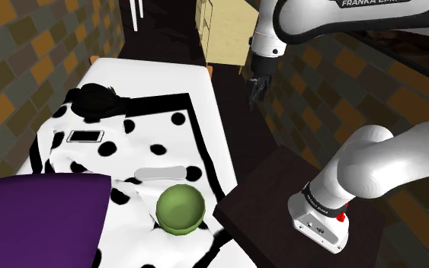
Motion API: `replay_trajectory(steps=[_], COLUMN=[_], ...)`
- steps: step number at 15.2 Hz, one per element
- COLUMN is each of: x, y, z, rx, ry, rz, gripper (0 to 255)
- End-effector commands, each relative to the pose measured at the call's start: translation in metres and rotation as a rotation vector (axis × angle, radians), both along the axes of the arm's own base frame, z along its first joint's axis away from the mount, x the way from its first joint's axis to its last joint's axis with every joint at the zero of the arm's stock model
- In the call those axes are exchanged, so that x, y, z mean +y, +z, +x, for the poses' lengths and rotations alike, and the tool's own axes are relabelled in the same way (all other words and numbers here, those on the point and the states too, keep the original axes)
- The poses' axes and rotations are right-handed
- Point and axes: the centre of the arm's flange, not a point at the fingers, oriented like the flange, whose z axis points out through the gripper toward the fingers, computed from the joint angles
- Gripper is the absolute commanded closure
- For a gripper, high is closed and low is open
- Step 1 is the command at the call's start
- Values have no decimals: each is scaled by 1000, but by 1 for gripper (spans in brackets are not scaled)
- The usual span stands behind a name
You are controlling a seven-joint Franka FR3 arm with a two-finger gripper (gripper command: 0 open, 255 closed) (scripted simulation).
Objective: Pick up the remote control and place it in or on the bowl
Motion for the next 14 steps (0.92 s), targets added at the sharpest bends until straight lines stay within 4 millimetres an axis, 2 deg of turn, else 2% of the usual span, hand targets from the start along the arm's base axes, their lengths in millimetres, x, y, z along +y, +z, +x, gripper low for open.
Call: replay_trajectory(steps=[1,14], x=[11,92], y=[-19,-148], z=[13,89], rx=[-10,-61], ry=[45,325], rz=[0,-2], gripper=[0,0])
